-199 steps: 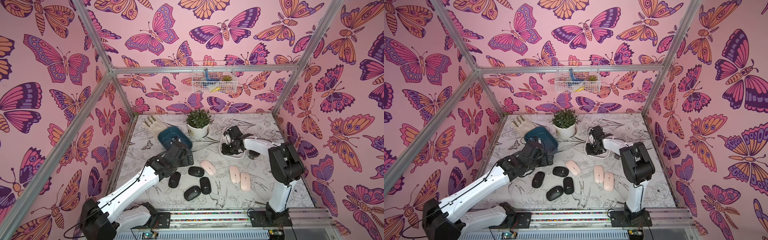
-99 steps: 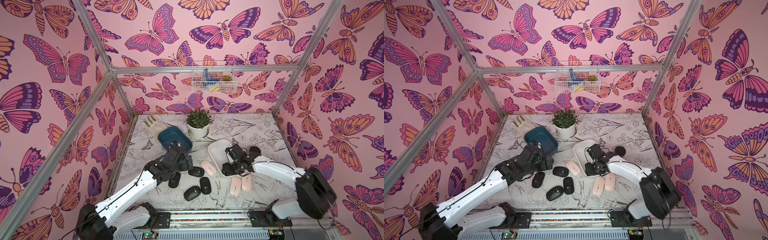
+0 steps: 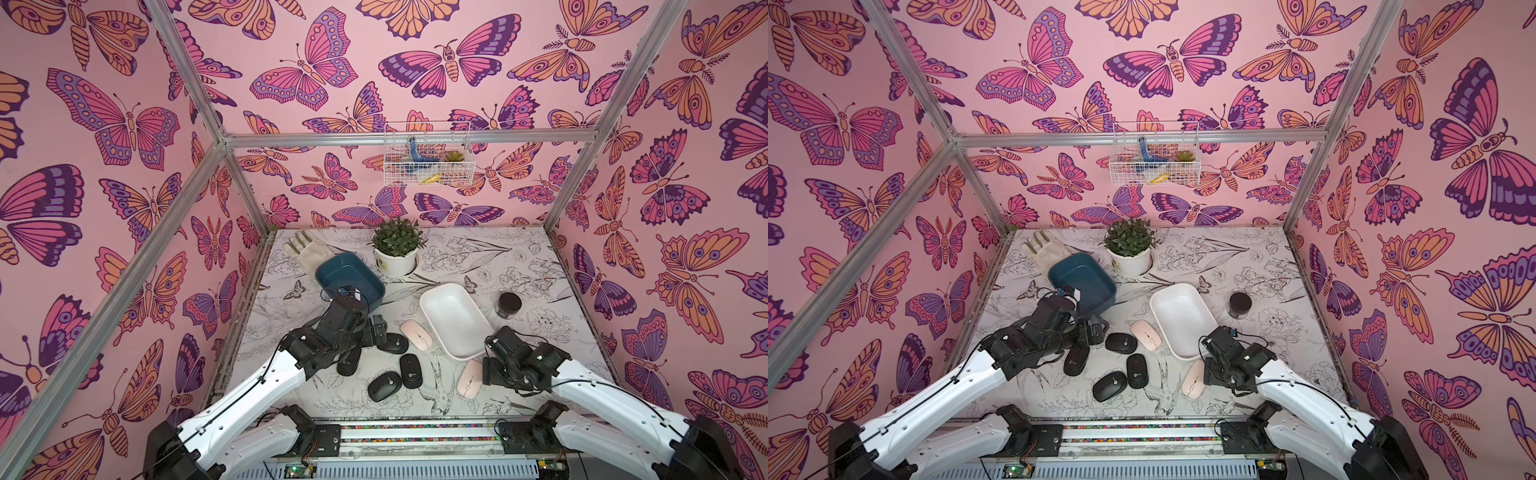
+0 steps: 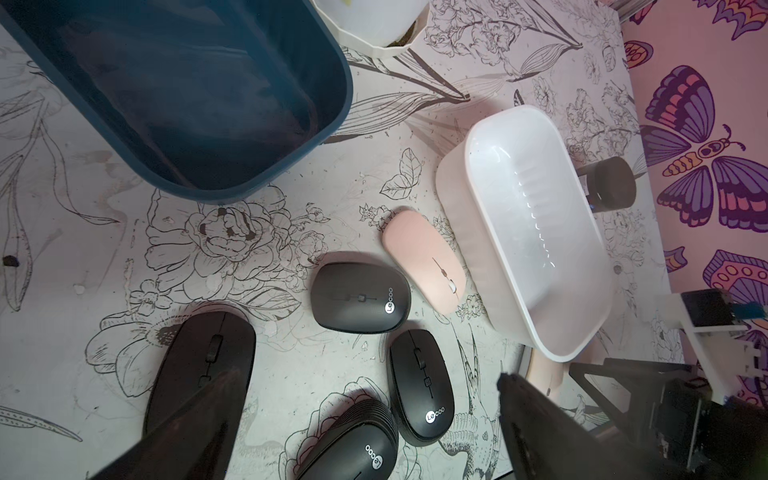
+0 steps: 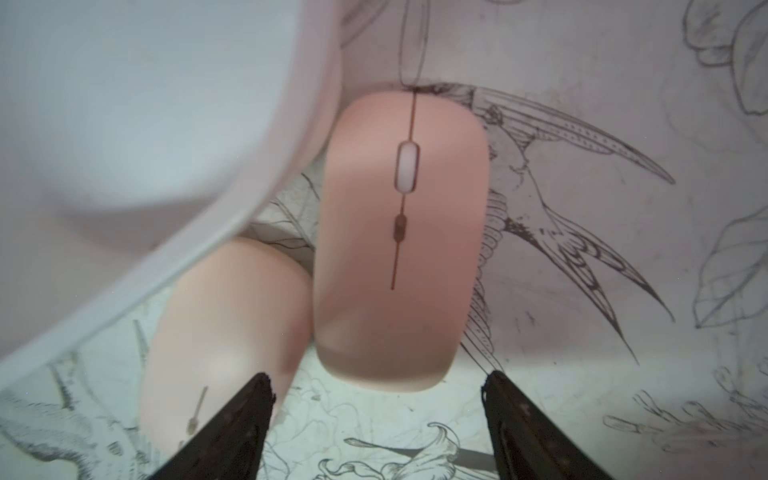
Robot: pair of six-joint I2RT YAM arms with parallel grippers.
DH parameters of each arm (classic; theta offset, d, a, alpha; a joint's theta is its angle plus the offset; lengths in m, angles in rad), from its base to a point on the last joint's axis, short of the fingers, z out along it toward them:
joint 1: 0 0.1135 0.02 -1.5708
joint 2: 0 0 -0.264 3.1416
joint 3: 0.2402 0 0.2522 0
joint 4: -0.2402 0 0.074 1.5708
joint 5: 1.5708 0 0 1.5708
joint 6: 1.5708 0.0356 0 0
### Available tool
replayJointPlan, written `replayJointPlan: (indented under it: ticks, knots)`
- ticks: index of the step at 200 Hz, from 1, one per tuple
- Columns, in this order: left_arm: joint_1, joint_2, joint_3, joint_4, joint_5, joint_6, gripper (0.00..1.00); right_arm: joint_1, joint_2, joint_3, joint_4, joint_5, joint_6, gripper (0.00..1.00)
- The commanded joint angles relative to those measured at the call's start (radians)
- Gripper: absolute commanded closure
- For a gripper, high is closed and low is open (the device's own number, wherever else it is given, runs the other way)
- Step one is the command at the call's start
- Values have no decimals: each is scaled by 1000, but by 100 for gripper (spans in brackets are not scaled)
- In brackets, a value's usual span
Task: Place the mice by color into the storage box
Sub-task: Move the storage box to the center of the board, then pick up the mouse from the center of the board.
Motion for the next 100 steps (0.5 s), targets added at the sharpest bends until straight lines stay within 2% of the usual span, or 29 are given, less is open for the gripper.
replayJointPlan:
  ticks: [1, 42, 100]
  knots:
    - [-6, 12, -25, 12, 18, -12, 0, 6, 37, 43, -60, 70, 36, 16]
    - [-6, 36, -39, 39, 37, -18, 0, 6, 70, 50, -37, 111, 40, 16]
    - [-7, 56, -41, 56, 55, -24, 0, 5, 201, 67, 62, 88, 29, 18]
